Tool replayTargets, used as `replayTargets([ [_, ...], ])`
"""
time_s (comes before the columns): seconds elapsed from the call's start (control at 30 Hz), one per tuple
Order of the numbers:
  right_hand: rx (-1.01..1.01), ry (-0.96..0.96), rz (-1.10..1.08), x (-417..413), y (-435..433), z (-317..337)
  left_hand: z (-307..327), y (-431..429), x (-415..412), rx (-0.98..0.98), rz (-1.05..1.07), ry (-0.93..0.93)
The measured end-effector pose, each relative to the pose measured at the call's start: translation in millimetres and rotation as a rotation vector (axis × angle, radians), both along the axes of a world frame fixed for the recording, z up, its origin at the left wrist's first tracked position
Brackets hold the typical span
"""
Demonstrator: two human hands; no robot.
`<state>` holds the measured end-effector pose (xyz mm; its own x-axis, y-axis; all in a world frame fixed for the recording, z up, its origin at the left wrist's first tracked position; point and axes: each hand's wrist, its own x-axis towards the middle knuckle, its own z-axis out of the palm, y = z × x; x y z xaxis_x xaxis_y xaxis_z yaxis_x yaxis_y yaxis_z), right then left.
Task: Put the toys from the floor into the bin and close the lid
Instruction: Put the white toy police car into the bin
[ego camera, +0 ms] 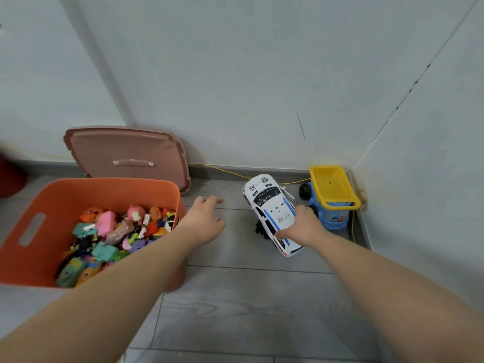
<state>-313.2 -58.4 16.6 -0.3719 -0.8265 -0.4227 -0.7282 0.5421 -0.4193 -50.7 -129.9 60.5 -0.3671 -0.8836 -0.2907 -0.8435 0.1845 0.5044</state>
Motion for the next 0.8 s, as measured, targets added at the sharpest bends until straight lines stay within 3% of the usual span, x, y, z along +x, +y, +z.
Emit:
replayTargets([
  [0.37,-0.331,0.204,0.462,77,-39,104,81,-35,70,-0.172,0.145,0.188],
  [0.57,-0.478,0.367,0.731,155,-57,137,118,-53,137,-0.146,0.117,0.107],
  [0.8,-0.578,0.485,0.831,243,-81,142,114,-75,228,-0.121,0.187,0.082],
])
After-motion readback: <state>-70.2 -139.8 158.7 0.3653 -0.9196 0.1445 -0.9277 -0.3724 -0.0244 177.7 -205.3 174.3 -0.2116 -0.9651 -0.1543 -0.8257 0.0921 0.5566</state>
